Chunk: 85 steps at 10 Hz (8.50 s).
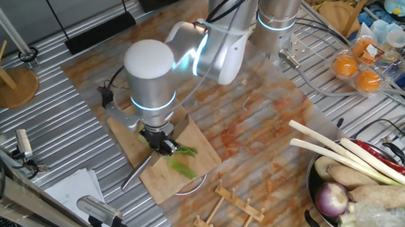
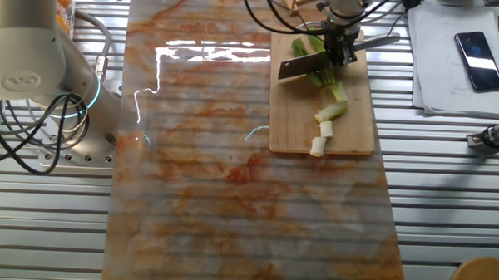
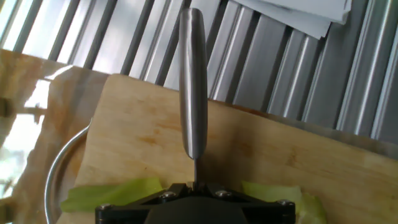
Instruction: Chop the scallions
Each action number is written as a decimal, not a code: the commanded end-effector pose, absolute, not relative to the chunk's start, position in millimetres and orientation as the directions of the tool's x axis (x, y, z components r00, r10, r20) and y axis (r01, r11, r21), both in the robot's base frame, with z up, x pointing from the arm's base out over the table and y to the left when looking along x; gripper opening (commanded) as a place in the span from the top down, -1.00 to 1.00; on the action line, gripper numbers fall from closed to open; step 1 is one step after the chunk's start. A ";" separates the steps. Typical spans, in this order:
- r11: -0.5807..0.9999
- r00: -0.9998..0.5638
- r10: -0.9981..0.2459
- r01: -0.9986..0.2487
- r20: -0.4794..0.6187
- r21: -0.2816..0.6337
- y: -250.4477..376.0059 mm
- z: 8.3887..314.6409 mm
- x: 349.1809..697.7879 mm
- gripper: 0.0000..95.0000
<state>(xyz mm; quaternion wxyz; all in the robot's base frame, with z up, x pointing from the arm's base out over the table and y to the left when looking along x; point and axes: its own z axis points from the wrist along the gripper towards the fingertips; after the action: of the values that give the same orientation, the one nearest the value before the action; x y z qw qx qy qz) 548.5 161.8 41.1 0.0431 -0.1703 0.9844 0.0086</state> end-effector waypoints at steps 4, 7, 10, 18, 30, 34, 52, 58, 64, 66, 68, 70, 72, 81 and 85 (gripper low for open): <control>0.943 -0.936 -0.324 -0.330 -0.138 0.029 162.3 36.7 558.7 1.00; 0.946 -0.937 -0.317 -0.323 -0.144 0.020 169.3 28.7 566.2 1.00; 0.944 -0.937 -0.324 -0.329 -0.131 0.014 169.8 37.2 568.8 1.00; 0.936 -0.933 -0.353 -0.352 -0.074 -0.029 161.8 27.8 537.1 1.00; 0.937 -0.929 -0.342 -0.348 -0.142 0.018 170.6 41.3 562.6 1.00; 0.935 -0.929 -0.352 -0.353 -0.111 -0.008 168.4 41.9 561.8 1.00; 0.951 -0.951 -0.307 -0.308 -0.035 0.026 194.9 84.9 549.2 1.00; 0.946 -0.948 -0.319 -0.318 0.010 0.057 230.5 75.2 532.5 1.00; 0.919 -0.917 -0.391 -0.384 0.077 0.090 234.2 68.0 520.7 1.00; 0.915 -0.912 -0.399 -0.391 0.093 0.093 236.5 66.9 518.7 1.00; 0.905 -0.899 -0.423 -0.412 0.111 0.107 234.8 64.5 513.5 1.00; 0.897 -0.892 -0.439 -0.428 0.107 0.113 232.4 64.4 507.8 1.00; 0.893 -0.888 -0.447 -0.436 0.110 0.111 229.9 62.8 501.0 1.00; 0.901 -0.890 -0.433 -0.432 0.144 0.036 225.8 61.1 499.2 1.00; 0.895 -0.883 -0.445 -0.446 0.149 0.031 213.5 61.8 501.8 1.00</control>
<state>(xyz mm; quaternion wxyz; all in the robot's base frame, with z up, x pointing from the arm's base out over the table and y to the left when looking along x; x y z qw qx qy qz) 502.3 212.1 61.7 -0.0767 -0.2310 0.9699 -0.0019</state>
